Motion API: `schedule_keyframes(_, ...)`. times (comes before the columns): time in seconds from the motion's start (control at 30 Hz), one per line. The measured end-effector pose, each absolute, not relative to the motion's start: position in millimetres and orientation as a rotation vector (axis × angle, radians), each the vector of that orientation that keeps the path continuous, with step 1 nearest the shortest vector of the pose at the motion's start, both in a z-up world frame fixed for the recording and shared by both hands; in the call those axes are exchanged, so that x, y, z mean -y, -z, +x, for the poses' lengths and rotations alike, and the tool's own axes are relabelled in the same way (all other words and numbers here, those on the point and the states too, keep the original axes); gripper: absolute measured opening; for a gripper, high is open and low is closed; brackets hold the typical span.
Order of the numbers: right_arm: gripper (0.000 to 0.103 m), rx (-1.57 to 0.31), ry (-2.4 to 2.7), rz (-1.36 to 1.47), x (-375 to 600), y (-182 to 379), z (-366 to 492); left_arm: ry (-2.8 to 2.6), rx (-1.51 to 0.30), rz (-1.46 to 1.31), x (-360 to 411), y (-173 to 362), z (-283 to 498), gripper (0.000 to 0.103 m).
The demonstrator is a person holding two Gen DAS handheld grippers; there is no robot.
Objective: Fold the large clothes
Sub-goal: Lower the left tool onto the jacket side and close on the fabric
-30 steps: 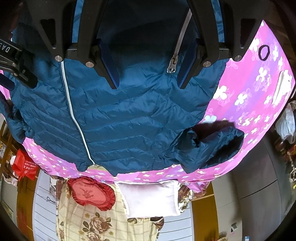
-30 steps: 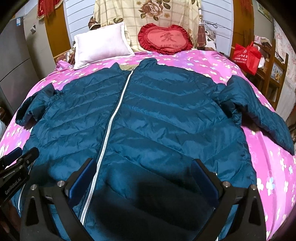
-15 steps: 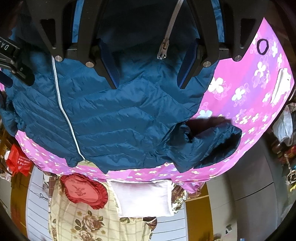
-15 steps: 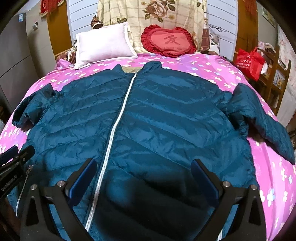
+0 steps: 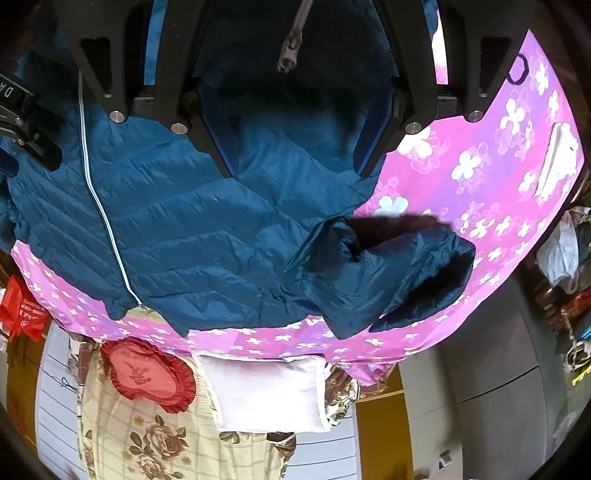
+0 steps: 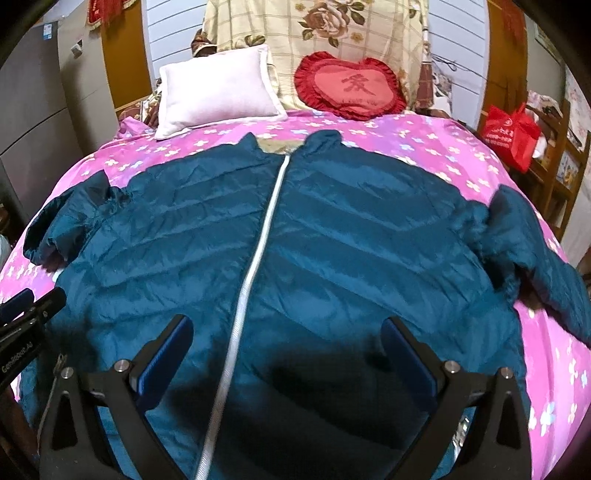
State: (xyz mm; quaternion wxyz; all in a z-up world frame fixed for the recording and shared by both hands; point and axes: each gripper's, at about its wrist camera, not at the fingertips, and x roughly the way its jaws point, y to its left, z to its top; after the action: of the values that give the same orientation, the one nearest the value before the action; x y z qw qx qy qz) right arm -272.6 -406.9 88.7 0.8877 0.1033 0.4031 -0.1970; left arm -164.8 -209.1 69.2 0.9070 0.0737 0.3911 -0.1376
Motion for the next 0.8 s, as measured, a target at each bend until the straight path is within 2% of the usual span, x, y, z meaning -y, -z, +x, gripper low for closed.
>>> schedule_keyframes(0.37, 0.103, -0.861, 0.346, 0.157, 388, -80, -237, 0.236, -0.795, 0.127, 185, -77, -118, 0.04)
schedule_keyframes(0.63, 0.103, -0.867, 0.311, 0.173, 387, -75, -237, 0.085, -0.761, 0.121, 138, -93, -50, 0.04)
schedule_keyframes(0.8, 0.103, -0.866, 0.294, 0.192, 388, -73, -236, -0.033, -0.793, 0.175, 122, -83, 9, 0.04)
